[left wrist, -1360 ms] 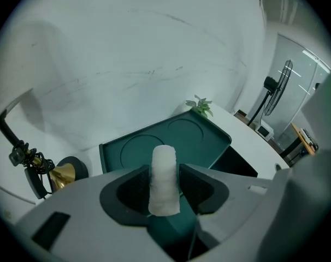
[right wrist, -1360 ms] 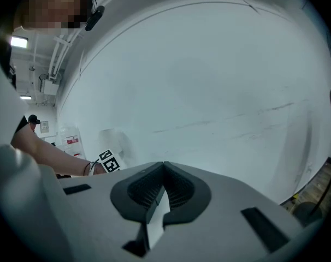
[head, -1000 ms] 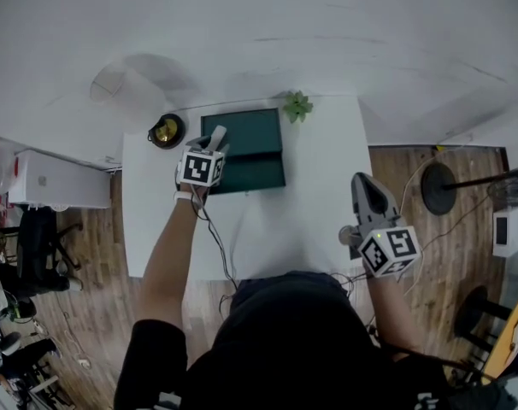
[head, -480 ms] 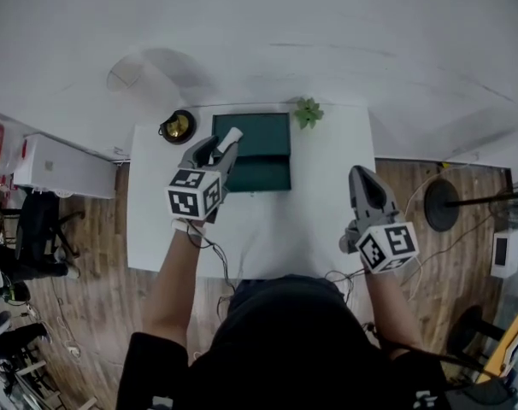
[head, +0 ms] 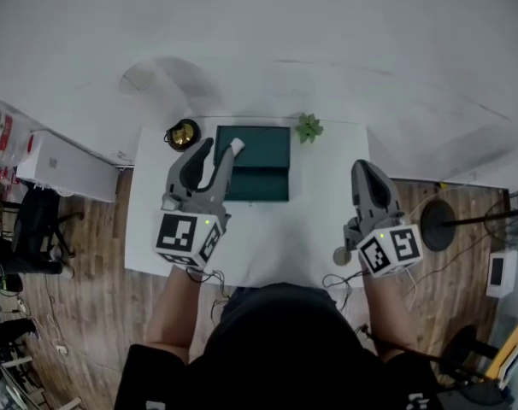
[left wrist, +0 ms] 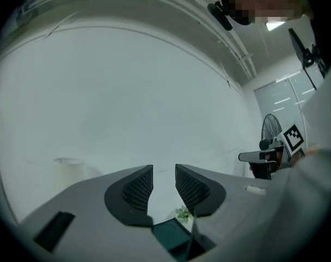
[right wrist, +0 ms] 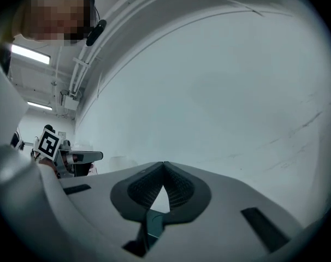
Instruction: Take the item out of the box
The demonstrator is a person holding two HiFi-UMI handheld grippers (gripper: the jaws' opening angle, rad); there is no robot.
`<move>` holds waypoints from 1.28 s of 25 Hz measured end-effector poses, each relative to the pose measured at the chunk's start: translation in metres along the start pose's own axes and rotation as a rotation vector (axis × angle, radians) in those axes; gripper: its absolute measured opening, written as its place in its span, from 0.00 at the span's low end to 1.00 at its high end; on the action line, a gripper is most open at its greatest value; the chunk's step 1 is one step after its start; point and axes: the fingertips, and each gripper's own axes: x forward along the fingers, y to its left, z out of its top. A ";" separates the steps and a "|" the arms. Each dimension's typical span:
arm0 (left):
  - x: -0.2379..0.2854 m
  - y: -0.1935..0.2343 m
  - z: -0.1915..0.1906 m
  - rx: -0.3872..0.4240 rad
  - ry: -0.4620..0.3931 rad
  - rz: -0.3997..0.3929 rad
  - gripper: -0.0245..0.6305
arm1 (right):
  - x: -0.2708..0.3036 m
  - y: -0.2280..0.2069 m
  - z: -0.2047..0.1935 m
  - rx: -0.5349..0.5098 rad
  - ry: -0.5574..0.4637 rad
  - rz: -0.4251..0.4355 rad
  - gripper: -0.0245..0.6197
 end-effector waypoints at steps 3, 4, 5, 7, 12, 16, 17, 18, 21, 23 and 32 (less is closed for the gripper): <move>-0.004 -0.002 0.016 0.051 -0.031 0.010 0.22 | 0.001 0.002 0.024 -0.064 -0.056 -0.015 0.05; -0.006 -0.001 0.019 0.051 -0.038 0.011 0.22 | 0.001 0.003 0.030 -0.090 -0.070 -0.021 0.05; -0.008 -0.001 0.022 0.048 -0.043 0.013 0.22 | 0.001 0.004 0.035 -0.114 -0.080 -0.027 0.05; -0.011 0.000 0.026 0.049 -0.055 0.019 0.22 | 0.000 0.006 0.041 -0.157 -0.094 -0.038 0.05; -0.016 -0.002 0.030 0.051 -0.071 0.028 0.21 | -0.006 0.009 0.052 -0.223 -0.115 -0.055 0.05; -0.020 -0.002 0.031 0.047 -0.075 0.032 0.21 | -0.009 0.013 0.053 -0.230 -0.117 -0.053 0.05; -0.020 -0.002 0.032 0.048 -0.076 0.032 0.21 | -0.010 0.014 0.054 -0.232 -0.117 -0.052 0.05; -0.020 -0.002 0.032 0.049 -0.076 0.033 0.21 | -0.010 0.014 0.054 -0.235 -0.117 -0.050 0.05; -0.021 -0.002 0.030 0.054 -0.072 0.036 0.21 | -0.011 0.015 0.053 -0.236 -0.118 -0.046 0.05; -0.022 -0.002 0.030 0.056 -0.071 0.035 0.21 | -0.012 0.015 0.053 -0.233 -0.120 -0.047 0.05; -0.022 -0.001 0.024 0.057 -0.062 0.031 0.21 | -0.014 0.017 0.054 -0.232 -0.124 -0.050 0.05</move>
